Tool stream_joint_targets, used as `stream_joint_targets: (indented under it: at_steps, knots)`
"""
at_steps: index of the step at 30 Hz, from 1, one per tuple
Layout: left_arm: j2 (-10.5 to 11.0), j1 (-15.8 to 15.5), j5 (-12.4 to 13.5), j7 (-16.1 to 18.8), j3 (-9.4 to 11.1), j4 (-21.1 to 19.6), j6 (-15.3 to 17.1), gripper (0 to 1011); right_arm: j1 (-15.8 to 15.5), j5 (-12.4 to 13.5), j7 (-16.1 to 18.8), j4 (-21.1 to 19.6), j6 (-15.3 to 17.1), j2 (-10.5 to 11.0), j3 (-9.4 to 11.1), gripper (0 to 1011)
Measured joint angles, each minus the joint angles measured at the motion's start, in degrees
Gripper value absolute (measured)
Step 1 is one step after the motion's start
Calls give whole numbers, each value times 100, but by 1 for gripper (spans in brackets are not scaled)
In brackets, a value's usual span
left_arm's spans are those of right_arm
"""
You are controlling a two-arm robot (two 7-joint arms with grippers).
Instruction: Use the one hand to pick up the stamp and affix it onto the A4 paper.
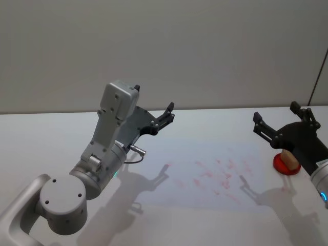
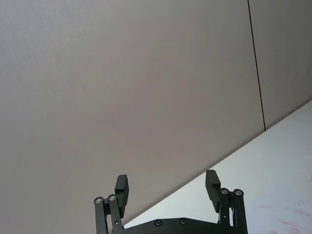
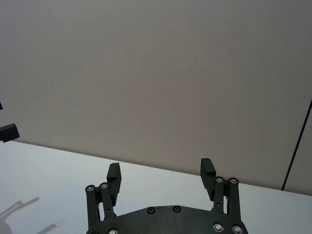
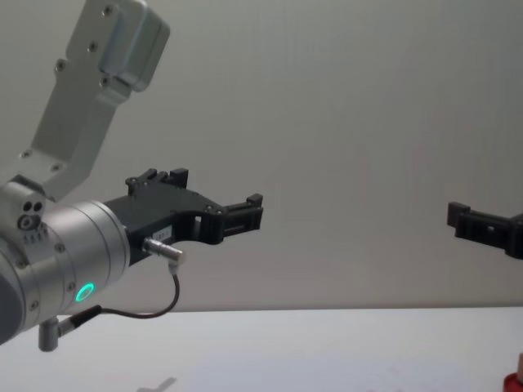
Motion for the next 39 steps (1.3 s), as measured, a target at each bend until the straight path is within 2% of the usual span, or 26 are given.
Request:
stream_joint_targets:
  at_steps: [26, 34, 39]
  knots:
    - [0, 0, 0, 0, 0, 0, 0, 1001, 11, 1, 13, 13, 0, -4, 2, 1001]
    - [0, 0, 0, 0, 0, 0, 0, 1001, 86, 103, 162, 104, 58, 12, 54, 1001]
    - [0, 0, 0, 0, 0, 0, 0, 1001, 139, 233, 325, 236, 120, 112, 160, 1001]
